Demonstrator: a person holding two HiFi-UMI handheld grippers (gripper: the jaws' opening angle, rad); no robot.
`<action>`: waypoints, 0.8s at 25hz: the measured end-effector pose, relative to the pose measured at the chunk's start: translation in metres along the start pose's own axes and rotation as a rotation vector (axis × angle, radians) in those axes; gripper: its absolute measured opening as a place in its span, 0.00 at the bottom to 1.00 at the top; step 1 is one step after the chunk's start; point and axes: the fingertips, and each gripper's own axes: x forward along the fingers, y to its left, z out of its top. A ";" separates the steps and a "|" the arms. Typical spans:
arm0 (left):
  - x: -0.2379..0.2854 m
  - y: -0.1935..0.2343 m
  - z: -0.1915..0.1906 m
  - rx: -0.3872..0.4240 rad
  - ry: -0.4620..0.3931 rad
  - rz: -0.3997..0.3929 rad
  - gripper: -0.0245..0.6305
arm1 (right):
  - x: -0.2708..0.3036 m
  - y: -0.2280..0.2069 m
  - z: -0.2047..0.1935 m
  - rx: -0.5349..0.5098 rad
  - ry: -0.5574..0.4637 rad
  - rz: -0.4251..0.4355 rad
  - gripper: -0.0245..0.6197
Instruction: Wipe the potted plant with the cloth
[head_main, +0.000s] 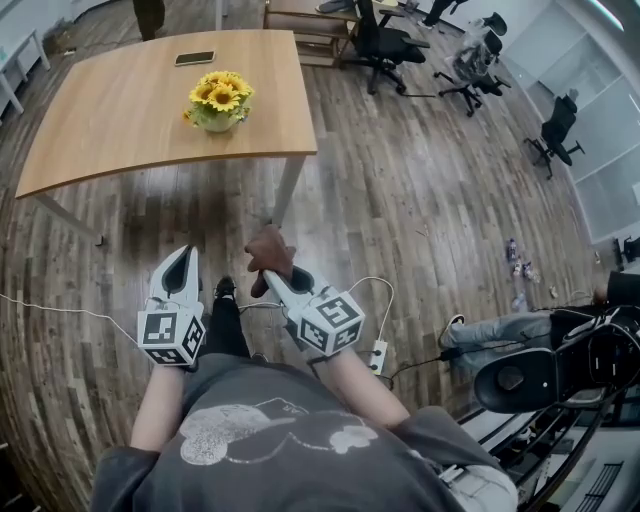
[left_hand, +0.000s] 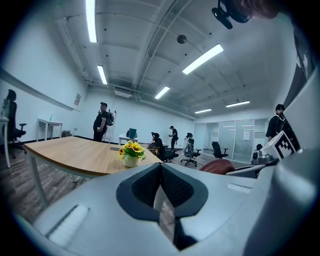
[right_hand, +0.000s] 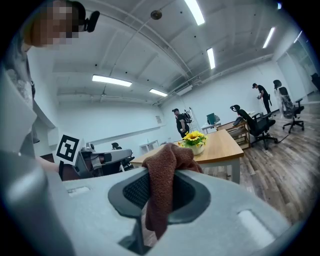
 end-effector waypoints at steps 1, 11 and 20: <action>0.008 0.003 0.000 -0.005 -0.002 -0.008 0.07 | 0.005 -0.006 0.002 -0.003 0.002 -0.007 0.13; 0.121 0.054 0.006 -0.022 0.035 -0.059 0.07 | 0.076 -0.075 0.031 0.020 0.027 -0.090 0.13; 0.214 0.101 0.012 0.027 0.063 -0.135 0.11 | 0.158 -0.144 0.083 0.049 -0.028 -0.187 0.13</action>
